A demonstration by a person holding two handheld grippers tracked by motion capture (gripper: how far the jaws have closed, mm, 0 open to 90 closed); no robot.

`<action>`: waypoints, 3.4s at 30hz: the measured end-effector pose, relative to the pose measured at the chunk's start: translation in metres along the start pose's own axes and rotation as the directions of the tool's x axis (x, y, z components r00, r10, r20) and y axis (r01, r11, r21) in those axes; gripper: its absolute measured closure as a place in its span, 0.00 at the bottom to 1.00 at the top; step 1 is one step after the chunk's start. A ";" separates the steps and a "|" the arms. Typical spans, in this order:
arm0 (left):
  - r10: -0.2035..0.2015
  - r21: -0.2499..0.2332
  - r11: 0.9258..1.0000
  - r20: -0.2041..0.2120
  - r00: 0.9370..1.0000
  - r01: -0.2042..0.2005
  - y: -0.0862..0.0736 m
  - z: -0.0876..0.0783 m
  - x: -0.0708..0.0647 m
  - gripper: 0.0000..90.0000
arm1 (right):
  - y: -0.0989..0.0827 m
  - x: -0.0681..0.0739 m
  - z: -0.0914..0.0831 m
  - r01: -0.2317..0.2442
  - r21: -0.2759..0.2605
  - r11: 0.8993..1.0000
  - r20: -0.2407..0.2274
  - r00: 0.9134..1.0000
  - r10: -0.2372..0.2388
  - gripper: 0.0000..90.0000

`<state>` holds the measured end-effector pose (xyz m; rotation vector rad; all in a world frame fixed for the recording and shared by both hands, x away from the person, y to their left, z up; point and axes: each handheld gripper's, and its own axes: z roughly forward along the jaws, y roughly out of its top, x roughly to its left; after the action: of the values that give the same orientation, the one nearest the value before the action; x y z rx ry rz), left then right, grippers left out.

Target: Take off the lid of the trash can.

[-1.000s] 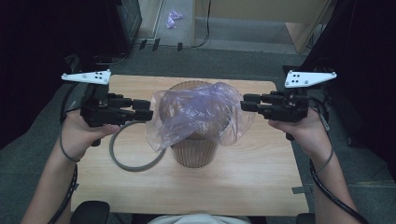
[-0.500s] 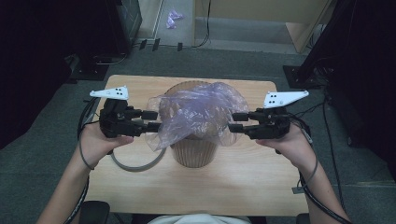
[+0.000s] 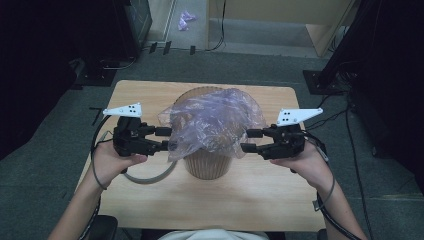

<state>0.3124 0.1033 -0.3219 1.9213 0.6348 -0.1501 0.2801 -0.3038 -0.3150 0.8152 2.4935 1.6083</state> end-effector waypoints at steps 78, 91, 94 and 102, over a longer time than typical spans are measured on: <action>-0.196 -0.062 0.980 -0.152 0.969 0.189 -0.002 -0.027 0.067 0.98 | -0.024 -0.052 -0.017 -0.028 0.036 0.999 0.142 0.990 0.023 0.96; -0.054 -0.068 0.996 -0.054 0.997 0.050 0.010 -0.035 0.030 0.52 | -0.004 -0.019 -0.033 0.038 -0.037 0.999 0.042 0.998 -0.036 0.62; -0.056 -0.064 0.996 -0.029 0.998 0.054 0.010 -0.036 0.028 0.48 | -0.002 -0.013 -0.033 0.047 -0.047 0.998 0.013 0.999 -0.046 0.59; -0.069 -0.065 0.996 -0.051 0.996 0.065 0.005 -0.034 0.034 0.44 | -0.008 -0.016 -0.031 0.054 0.003 0.999 0.035 0.998 -0.054 0.53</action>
<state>0.3380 0.1442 -0.3157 1.8488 0.7318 -0.1200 0.2803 -0.3394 -0.3120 0.7627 2.4714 1.5612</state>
